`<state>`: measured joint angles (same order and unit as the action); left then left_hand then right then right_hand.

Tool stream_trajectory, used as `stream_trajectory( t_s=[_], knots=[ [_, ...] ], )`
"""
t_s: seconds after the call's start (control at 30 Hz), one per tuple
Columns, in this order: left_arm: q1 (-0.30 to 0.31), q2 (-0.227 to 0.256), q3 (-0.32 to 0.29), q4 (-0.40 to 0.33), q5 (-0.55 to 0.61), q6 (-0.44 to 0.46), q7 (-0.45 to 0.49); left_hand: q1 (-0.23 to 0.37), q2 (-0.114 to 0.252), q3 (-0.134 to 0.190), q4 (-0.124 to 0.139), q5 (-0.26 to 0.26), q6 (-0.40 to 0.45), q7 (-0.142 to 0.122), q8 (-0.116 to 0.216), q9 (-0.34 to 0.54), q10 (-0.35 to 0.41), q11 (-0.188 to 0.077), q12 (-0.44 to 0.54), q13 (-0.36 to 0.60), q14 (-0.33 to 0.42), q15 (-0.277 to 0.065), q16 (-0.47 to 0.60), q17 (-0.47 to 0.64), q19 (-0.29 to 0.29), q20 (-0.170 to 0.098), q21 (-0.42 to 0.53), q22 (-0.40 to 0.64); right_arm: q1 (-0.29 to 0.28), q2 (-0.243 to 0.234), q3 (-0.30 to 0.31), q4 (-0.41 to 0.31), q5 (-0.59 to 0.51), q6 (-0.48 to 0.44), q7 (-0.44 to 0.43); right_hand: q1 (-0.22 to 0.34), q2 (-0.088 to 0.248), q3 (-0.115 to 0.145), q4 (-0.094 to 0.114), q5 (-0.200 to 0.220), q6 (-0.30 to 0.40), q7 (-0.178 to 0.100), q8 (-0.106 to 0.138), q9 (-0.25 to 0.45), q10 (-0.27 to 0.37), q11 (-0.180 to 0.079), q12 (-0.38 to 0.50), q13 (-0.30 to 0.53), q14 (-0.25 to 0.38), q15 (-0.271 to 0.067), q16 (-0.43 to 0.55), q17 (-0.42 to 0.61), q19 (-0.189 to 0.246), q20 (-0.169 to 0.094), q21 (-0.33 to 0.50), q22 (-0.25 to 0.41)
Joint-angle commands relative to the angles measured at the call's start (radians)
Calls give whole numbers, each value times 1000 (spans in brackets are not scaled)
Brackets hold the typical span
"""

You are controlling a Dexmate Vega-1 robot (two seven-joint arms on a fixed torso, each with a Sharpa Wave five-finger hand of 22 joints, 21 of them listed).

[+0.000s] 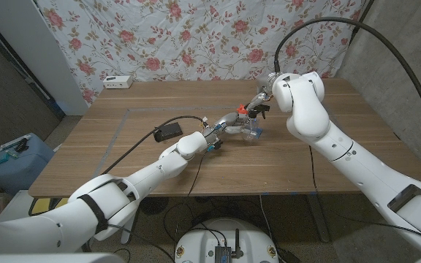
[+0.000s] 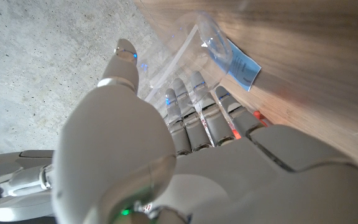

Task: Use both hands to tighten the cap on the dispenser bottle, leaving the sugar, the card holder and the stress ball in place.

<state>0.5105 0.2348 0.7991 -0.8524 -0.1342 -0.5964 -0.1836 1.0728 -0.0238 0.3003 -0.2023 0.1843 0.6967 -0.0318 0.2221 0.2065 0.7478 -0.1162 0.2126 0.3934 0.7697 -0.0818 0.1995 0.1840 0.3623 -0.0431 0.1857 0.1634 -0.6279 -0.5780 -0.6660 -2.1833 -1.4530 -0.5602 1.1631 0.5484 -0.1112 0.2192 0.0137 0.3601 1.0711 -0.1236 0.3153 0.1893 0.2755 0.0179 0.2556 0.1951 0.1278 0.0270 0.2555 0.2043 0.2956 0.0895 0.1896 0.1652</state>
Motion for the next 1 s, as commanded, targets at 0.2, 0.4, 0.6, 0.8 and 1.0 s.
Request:
stream_trajectory(
  t_s=[0.2,0.4,0.6,0.8,1.0],
  knots=[
    [18,17,-2,-42,5,13,5,-51,104,60,51,-2,105,-25,5,3,8,-6,7,5,9,-77,6,4,1,-74,1,3,-50,40,34,-13,-68,43,-18,-6,21,2,4,-4,89,6,27,1,53,-11,6,2,47,-17,10,0,34,-10,10,3],
    [25,25,-3,-60,6,21,5,-50,104,61,51,-1,105,-26,4,3,10,-3,7,5,10,-77,6,3,1,-73,1,3,-65,50,41,-17,-82,54,-35,1,32,9,-1,-7,163,-3,43,-2,92,-23,7,1,74,-30,10,-3,55,-17,10,3],
    [28,26,-4,-63,5,21,4,-51,105,62,52,-1,108,-28,5,3,11,-5,7,6,10,-77,5,3,1,-73,1,3,-75,61,44,-16,-100,65,-42,7,39,14,-7,-10,217,-5,54,-4,125,-36,9,0,98,-43,11,-4,72,-25,11,3],
    [27,24,-5,-57,3,19,4,-51,105,62,52,-1,109,-27,5,3,11,-4,7,6,10,-76,5,3,1,-72,1,3,-85,72,50,-9,-111,69,-55,20,50,23,-15,-12,271,2,63,-7,158,-50,8,0,127,-58,13,-6,88,-31,10,3],
    [28,24,-6,-56,2,22,4,-51,106,62,51,-1,109,-26,5,3,12,-2,7,6,10,-75,5,3,1,-72,1,3,-92,80,53,0,-122,71,-75,30,62,33,-21,-14,321,7,76,-9,191,-61,9,-1,151,-76,13,-6,109,-43,12,4]
  ],
)
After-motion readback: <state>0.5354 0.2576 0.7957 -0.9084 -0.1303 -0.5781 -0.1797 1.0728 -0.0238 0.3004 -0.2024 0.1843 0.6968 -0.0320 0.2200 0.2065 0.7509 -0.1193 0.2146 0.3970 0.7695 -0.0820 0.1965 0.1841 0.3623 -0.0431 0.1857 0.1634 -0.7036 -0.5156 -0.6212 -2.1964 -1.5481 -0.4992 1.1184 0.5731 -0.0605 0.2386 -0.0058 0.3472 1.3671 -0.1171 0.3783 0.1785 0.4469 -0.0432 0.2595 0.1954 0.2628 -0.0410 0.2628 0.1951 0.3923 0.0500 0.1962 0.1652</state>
